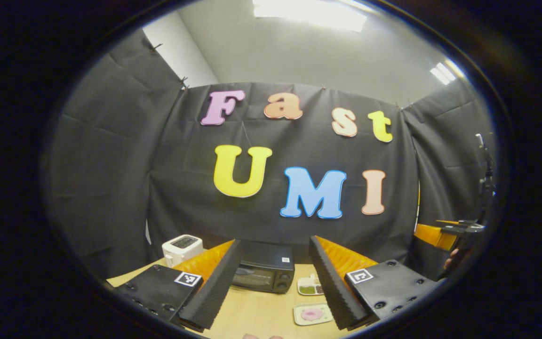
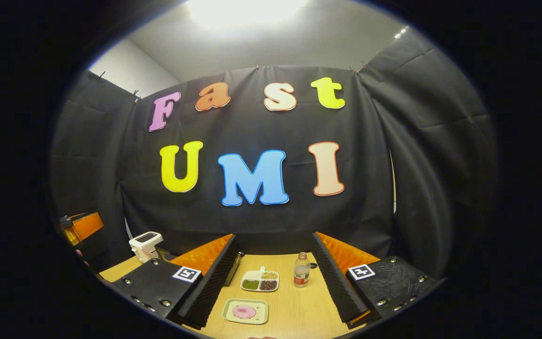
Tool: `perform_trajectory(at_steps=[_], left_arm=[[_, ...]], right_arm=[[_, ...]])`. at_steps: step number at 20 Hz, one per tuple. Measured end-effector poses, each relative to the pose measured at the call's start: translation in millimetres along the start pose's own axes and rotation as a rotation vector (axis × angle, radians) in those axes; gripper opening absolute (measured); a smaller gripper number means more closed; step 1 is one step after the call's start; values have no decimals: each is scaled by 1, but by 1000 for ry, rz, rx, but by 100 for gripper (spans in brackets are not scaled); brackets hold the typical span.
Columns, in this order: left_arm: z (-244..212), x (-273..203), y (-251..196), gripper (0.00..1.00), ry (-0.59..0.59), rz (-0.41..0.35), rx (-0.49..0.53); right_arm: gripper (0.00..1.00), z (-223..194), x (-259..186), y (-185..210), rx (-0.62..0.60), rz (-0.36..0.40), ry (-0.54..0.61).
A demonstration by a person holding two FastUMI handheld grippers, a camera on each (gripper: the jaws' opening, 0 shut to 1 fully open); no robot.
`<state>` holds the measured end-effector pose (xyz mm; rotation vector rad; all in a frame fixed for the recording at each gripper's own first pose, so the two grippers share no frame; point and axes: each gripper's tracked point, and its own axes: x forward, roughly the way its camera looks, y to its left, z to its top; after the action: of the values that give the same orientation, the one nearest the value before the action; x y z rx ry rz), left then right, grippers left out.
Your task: Open the electric oven with the left hand, put the food in, and close the electric oven.
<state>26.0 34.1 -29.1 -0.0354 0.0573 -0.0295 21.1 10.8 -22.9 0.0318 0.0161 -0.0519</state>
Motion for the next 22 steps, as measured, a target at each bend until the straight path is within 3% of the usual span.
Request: perform_trajectory(at_steps=[2, 12, 17, 21, 22], left_arm=[[-2, 14, 2, 96, -10, 7, 2], [-42, 94, -5, 96, 70, 30, 39], [-83, 143, 18, 99, 153, 10, 31], [-132, 201, 58, 96, 237, -7, 32], [-147, 217, 68, 100, 261, -13, 35]], right_arm=[[98, -5, 9, 2, 7, 15, -4], [98, -22, 73, 4, 62, 73, 4], [98, -26, 88, 1, 61, 43, 16], [98, -31, 90, 4, 38, -33, 23], [98, -35, 90, 7, 32, -56, 32]])
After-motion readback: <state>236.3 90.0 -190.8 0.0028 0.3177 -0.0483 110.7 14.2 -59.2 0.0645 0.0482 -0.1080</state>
